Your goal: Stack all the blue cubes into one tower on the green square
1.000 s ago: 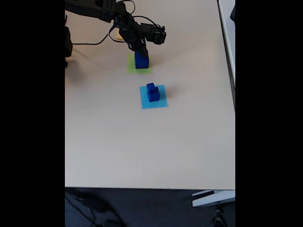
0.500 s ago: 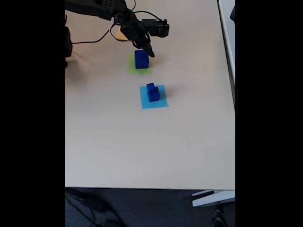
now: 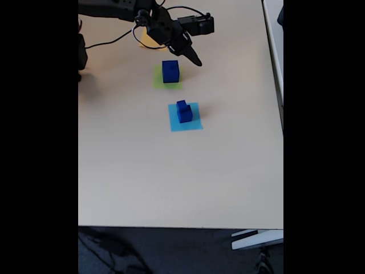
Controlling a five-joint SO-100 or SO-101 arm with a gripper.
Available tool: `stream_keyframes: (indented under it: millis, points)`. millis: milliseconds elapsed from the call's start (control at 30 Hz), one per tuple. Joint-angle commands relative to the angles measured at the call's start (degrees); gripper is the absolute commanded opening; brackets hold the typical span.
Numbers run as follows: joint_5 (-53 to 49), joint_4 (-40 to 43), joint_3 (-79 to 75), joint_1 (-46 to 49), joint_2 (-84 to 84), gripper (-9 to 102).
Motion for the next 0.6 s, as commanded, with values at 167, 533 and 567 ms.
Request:
stream_keyframes:
  millis: [167, 533, 567]
  points:
    - [1.8, 2.8, -1.2, 3.3, 0.8, 25]
    - [2.1, 3.6, 0.0, 6.3, -2.5, 34]
    - [1.9, 3.8, 0.0, 6.4, -2.8, 34]
